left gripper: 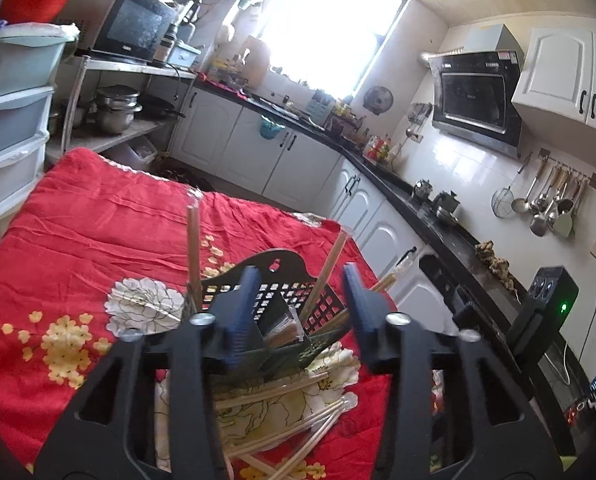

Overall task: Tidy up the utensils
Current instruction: 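Open both grippers to release the chopsticks into the basket, then pull both open grippers back from the basket toward the chopstick pile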

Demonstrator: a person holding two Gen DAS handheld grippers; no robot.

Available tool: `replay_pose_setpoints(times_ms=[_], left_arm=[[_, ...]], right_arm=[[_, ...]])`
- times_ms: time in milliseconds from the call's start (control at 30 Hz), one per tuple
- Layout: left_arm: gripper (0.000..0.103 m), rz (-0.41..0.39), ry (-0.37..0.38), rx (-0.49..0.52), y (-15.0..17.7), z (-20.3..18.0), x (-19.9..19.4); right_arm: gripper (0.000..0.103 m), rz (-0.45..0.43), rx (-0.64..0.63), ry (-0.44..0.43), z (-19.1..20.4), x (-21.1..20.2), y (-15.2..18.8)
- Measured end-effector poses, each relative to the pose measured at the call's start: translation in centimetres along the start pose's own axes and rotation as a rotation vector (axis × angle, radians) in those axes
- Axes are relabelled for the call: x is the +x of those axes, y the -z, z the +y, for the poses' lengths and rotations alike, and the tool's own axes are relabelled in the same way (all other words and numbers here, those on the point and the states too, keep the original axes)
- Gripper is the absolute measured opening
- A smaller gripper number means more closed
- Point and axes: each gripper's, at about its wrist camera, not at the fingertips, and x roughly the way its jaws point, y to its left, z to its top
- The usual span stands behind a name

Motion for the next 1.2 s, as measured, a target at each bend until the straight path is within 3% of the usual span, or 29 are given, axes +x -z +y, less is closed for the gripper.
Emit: replay_pose_setpoints(times_ms=[267,433,833,1200], left_arm=[[0.08,-0.067,-0.023,-0.018,-0.3,0.4,-2.3],[0.091,-0.087,-0.031,-0.014,0.2,0.4,-3.4],[0.092,-0.048,-0.074,-0.038,2.4,1.9,-3.7],[0.092,0.039,-0.097,-0.063,5.7,3.3,-3.0]], right_arm=[[0.049,0.039,-0.023,0.005,0.5,-1.1,0.4],[0.05,0.053,-0.045,0.006,0.8,-1.7,0.8],[0.05,0.101,-0.062,-0.012,1.3,-2.9,2.3],[0.05,0.145,-0.081,-0.035,1.9,-3.5,3.9]])
